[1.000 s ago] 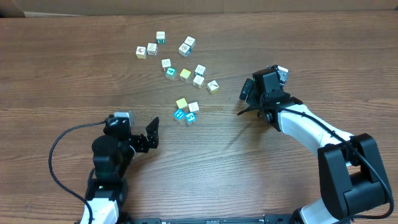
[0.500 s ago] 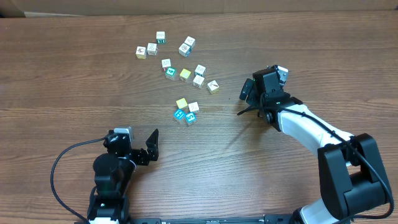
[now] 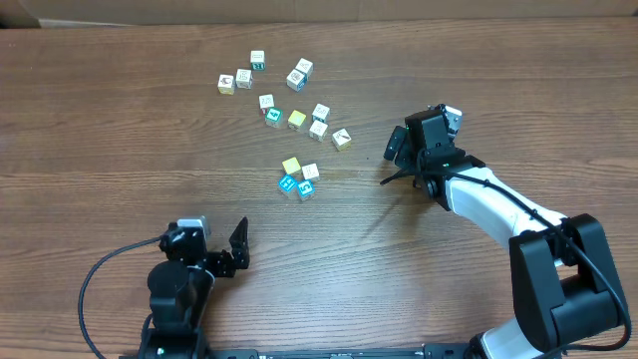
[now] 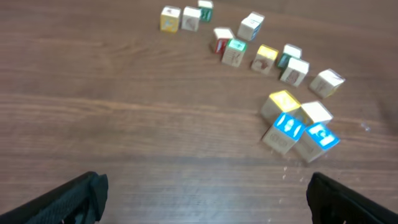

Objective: Form a circle

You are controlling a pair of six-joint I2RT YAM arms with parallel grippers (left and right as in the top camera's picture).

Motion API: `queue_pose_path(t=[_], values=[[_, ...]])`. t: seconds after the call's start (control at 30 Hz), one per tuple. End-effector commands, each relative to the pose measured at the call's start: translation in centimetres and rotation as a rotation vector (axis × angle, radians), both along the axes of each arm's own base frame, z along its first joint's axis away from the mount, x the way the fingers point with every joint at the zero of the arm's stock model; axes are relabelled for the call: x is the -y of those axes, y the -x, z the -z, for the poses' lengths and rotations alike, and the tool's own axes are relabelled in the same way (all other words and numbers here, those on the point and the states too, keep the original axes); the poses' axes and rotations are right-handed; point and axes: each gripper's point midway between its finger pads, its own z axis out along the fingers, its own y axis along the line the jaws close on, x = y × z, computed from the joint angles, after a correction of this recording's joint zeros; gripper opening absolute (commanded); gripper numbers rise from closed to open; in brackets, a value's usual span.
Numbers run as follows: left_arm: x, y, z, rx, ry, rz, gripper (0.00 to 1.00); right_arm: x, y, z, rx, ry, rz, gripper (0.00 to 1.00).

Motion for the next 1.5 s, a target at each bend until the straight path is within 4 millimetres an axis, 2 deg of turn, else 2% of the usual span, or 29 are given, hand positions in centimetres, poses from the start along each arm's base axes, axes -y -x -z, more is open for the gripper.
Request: queue_pose_path(t=[0.0, 0.2, 0.4, 1.47], values=[[-0.8, -0.2, -1.9, 0.091, -0.051, -0.031, 1.00, 0.0, -0.5, -1.3, 0.036, -0.003, 0.001, 1.00], [-0.8, -0.1, -5.0, 0.231, -0.097, -0.021, 0.99, 0.0, -0.5, -1.3, 0.036, -0.003, 0.001, 1.00], [-1.0, 0.2, -7.0, 0.328, -0.170, -0.015, 1.00, 0.0, -0.5, -1.3, 0.036, -0.003, 0.001, 1.00], [-0.9, 0.2, -7.0, 0.331, -0.200, -0.007, 1.00, 0.0, -0.5, -1.3, 0.036, -0.003, 0.001, 1.00]])
